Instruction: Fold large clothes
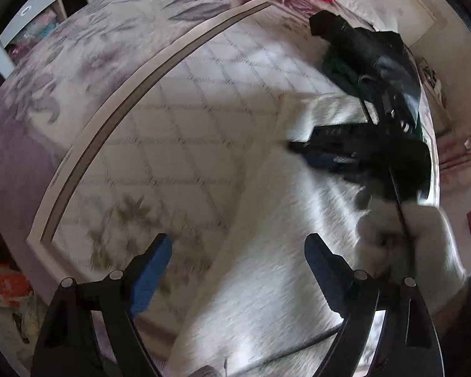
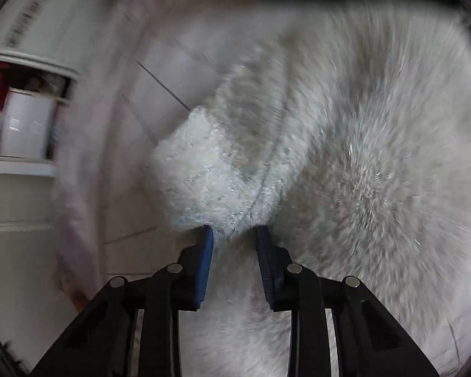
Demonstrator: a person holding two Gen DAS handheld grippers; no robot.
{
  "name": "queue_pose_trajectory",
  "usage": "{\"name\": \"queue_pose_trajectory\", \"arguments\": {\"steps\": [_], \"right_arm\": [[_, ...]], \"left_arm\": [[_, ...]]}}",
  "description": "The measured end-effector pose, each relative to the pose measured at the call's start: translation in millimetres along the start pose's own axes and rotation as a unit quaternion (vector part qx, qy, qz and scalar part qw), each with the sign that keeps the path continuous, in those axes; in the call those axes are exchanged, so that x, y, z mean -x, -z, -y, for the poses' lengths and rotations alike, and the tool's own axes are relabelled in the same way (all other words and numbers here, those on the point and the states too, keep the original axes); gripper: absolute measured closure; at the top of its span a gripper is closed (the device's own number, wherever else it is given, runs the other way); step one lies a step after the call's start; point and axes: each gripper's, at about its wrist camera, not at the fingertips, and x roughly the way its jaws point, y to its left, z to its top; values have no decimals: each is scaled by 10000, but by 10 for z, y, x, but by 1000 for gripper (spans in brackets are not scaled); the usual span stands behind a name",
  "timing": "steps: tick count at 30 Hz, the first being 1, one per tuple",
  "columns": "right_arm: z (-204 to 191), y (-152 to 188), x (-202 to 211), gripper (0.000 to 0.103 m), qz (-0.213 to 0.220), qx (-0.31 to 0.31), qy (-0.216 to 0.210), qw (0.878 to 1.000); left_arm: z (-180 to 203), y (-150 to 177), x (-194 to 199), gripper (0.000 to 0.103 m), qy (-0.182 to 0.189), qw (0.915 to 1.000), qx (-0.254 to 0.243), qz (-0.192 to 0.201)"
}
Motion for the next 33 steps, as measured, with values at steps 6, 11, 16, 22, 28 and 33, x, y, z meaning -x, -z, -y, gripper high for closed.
{"name": "queue_pose_trajectory", "arguments": {"steps": [6,11,16,22,28,33], "right_arm": [[609,14,641,72,-41,-742,-1405,9873],[1342,322,1506,71,723,-1068,-383,9909],[1511,-18,1191,71,799,-1225,-140,9891],[1714,-502,473,78,413,-1764,-29,9835],[1147,-147,867,76,119,-1056,-237,9941],[1005,332,338,75,-912,-925,166,9914]], "left_arm": [[384,-556,-244,17,215,9982,-561,91],[732,-1158,-747,17,89,9965,-823,-133],[836,-1607,-1586,14,-263,9920,-946,-794],[655,-1673,-1672,3,-75,9915,-746,-1059],[717,-1205,-978,3,-280,9863,-1439,-756],[412,-881,-1410,0,-289,9858,-1269,-1056]]}}
